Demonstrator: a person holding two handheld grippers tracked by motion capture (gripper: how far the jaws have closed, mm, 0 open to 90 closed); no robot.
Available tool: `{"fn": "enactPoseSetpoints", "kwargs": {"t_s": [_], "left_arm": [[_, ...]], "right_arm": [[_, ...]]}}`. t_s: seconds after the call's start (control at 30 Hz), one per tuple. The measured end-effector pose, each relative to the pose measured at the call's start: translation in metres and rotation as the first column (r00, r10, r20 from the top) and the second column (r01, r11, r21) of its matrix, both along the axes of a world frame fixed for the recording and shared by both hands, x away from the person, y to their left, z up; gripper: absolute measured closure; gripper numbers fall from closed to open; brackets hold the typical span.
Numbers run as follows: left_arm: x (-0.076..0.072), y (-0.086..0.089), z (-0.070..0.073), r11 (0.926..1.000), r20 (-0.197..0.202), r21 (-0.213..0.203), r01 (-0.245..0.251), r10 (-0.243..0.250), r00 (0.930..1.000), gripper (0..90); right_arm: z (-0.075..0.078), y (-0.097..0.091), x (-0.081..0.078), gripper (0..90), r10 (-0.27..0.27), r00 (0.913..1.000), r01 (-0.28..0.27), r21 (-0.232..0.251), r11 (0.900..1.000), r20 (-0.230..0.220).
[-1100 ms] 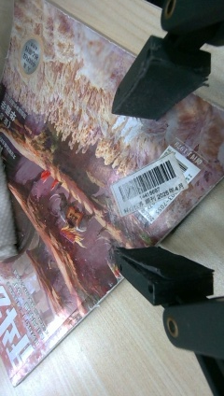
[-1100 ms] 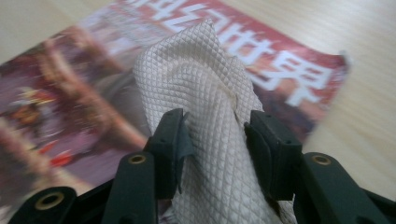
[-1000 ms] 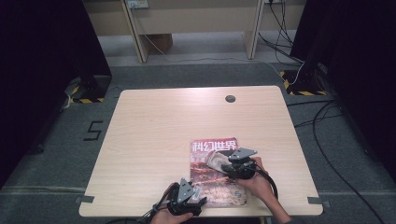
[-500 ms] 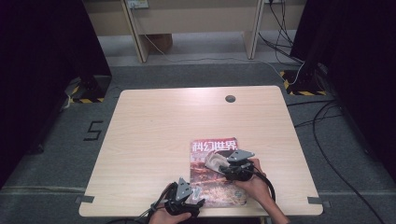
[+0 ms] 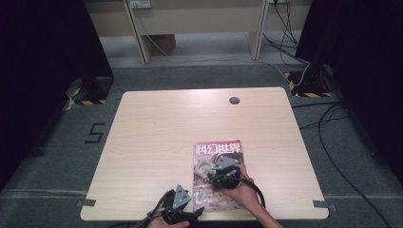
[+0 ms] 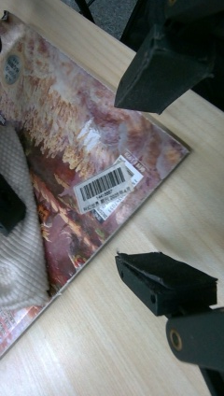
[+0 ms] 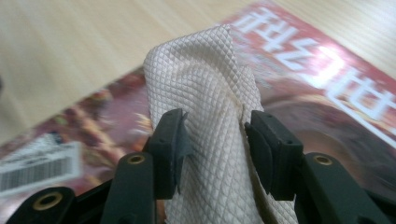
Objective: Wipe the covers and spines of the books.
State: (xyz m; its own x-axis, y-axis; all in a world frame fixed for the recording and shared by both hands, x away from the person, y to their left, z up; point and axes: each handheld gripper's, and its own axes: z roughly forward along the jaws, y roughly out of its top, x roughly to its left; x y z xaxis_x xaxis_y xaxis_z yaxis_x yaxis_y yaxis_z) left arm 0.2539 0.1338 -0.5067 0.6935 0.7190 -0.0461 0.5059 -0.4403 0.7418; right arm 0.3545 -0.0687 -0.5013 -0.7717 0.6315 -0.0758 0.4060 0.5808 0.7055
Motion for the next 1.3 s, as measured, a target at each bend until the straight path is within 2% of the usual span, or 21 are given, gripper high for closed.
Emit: {"fn": "enactPoseSetpoints", "kwargs": {"t_s": [0.13,0.23,0.37,0.47,0.6,0.67,0.93,1.03,1.1,1.3], "left_arm": [[-0.004,0.005,0.002,1.0000,0.001,0.002,0.001,-0.001,1.0000,19.7],[-0.005,0.008,0.003,1.0000,0.005,0.001,-0.007,0.007,1.0000,19.6],[-0.005,0.011,0.003,0.9999,0.008,0.007,-0.010,0.010,0.9999,19.4],[-0.004,0.011,0.003,0.9999,0.011,0.009,-0.008,0.008,0.9999,19.3],[-0.004,0.011,0.002,0.9999,0.009,0.009,-0.010,0.010,0.9999,19.3],[-0.003,0.011,0.003,0.9999,0.007,0.007,-0.011,0.011,0.9999,19.3],[-0.003,0.011,0.002,0.9998,0.006,0.013,-0.012,0.012,0.9999,19.3],[-0.003,0.012,0.002,0.9998,0.006,0.015,-0.012,0.012,0.9999,19.3],[-0.002,0.012,0.003,0.9998,0.008,0.012,-0.014,0.014,0.9999,19.3],[-0.002,0.013,0.003,0.9998,0.009,0.014,-0.016,0.016,0.9998,19.3]], "right_arm": [[-0.001,0.010,-0.009,56.1,0.042,0.9991,-0.042,0.008,0.9991,-0.008],[-0.001,0.011,-0.009,55.7,0.058,0.9983,-0.058,0.000,0.9983,0.005],[-0.001,0.007,-0.004,53.3,0.050,0.9985,-0.049,0.024,0.9985,-0.021],[-0.001,0.002,0.001,53.3,0.020,0.9998,-0.020,0.011,0.9997,0.003],[-0.001,-0.003,0.004,55.4,-0.001,0.9999,0.002,0.026,0.9997,-0.011],[-0.001,-0.001,0.002,56.4,0.001,1.0000,-0.001,0.014,0.9999,-0.001],[-0.001,0.005,-0.015,56.7,0.064,0.9977,-0.064,0.026,0.9976,-0.024],[-0.001,0.007,-0.021,56.6,0.084,0.9963,-0.084,0.022,0.9962,-0.018],[-0.001,0.007,-0.021,56.6,0.095,0.9955,-0.094,0.017,0.9954,-0.010],[-0.001,0.001,-0.017,54.6,0.088,0.9954,-0.087,0.034,0.9956,-0.036]]}}
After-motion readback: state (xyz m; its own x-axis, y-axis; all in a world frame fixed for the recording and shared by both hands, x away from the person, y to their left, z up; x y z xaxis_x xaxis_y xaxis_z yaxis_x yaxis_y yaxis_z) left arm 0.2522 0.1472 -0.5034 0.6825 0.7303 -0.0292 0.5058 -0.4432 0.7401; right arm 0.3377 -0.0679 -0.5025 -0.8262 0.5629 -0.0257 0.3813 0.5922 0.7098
